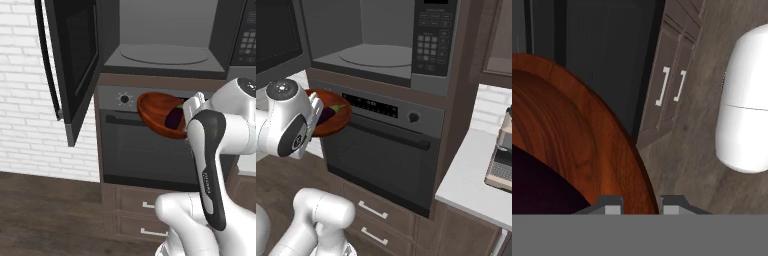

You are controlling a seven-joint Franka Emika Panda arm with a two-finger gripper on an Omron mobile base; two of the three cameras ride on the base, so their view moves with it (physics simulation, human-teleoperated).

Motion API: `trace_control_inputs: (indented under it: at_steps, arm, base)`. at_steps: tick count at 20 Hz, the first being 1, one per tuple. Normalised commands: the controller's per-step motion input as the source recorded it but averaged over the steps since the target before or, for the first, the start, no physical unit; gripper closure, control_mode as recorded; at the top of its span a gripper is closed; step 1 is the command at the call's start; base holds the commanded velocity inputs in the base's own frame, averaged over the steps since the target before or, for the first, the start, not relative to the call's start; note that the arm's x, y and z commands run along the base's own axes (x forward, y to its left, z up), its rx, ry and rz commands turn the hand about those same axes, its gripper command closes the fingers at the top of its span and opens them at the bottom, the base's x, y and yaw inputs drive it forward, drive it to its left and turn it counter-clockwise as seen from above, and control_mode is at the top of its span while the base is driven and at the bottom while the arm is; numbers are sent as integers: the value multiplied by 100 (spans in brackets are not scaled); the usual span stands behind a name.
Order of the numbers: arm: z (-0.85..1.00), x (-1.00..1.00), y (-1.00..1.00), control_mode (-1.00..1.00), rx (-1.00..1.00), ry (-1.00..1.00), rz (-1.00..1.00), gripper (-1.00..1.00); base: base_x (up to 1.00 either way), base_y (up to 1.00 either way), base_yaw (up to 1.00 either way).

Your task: Pick the eggplant from the sink and place it in the bowl. Then pick the bowl and place it in the microwave. Then close the microwave door and press the start button.

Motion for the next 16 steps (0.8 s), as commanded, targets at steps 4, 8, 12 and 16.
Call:
trace_control_inputs:
  at_steps: [4,8,12,16]
  arm:
    - [19,-60,-31,-100,1,-9,-5,100]
    - [55,-28,-12,-100,-7,-1,-19,100]
    - [84,0,-10,-100,-18,0,-12,100]
    - [77,1,-26,-100,-14,0,-6,100]
  base:
    - [0,0,0]
    - [0,0,0]
    - [0,0,0]
    - [0,0,0]
